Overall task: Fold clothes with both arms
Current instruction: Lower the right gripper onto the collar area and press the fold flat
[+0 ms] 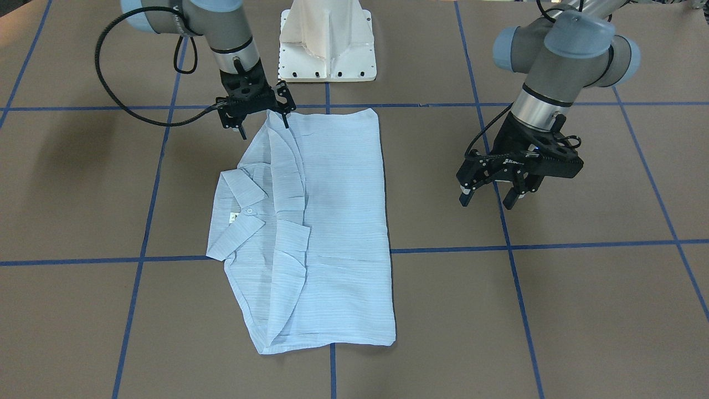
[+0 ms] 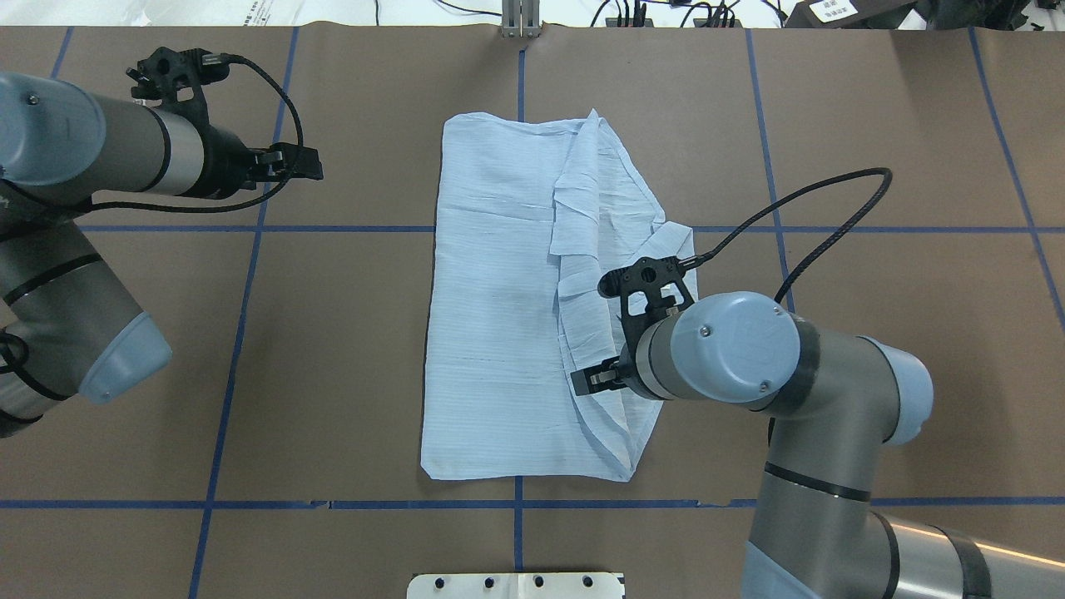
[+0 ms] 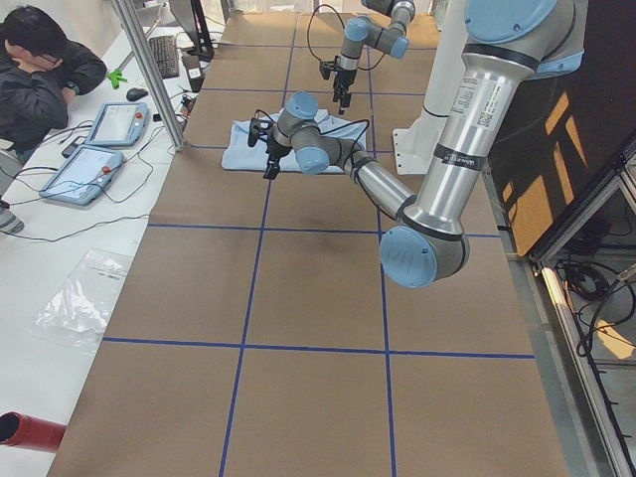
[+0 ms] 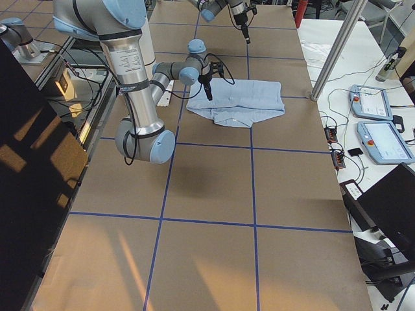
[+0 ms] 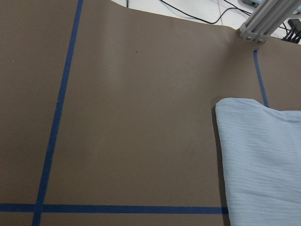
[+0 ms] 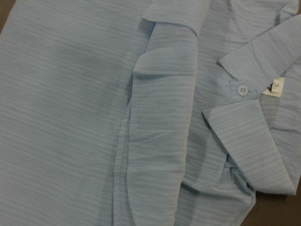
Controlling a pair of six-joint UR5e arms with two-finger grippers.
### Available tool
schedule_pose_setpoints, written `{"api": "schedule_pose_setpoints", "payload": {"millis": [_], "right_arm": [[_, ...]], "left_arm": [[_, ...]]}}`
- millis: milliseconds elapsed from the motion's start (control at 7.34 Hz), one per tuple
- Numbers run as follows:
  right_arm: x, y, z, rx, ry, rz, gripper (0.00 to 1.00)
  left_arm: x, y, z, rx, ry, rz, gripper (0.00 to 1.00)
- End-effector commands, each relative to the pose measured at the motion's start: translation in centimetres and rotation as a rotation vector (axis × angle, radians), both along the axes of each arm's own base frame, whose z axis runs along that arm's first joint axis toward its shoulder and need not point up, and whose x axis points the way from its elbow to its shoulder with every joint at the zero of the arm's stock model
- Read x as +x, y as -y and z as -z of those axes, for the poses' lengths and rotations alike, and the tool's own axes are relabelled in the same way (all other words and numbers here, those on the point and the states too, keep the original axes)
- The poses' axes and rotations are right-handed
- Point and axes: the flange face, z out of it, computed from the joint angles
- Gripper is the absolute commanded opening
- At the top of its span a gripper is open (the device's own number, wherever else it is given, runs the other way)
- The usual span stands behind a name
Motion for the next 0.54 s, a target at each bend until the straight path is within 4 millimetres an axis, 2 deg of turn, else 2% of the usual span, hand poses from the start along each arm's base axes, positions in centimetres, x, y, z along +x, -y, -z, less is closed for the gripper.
{"api": "schedule_pose_setpoints", "payload": {"millis": [0, 136, 409], "right_arm": [[-4.3, -2.4, -1.2, 0.053, -0.075, 0.034, 1.0], [-5.5, -2.3, -1.4, 0.053, -0.089, 0.039, 1.0], [-6.2, -2.1, -2.3, 0.059, -0.111, 0.051, 1.0]], "left_arm": [[0.2, -0.3, -0.6, -0.009, 0.005, -0.004, 1.0], [0.3, -0.1, -1.0, -0.013, 0.009, -0.003, 1.0], [0.6, -0.2, -1.1, -0.014, 0.007, -0.006, 1.0]]}}
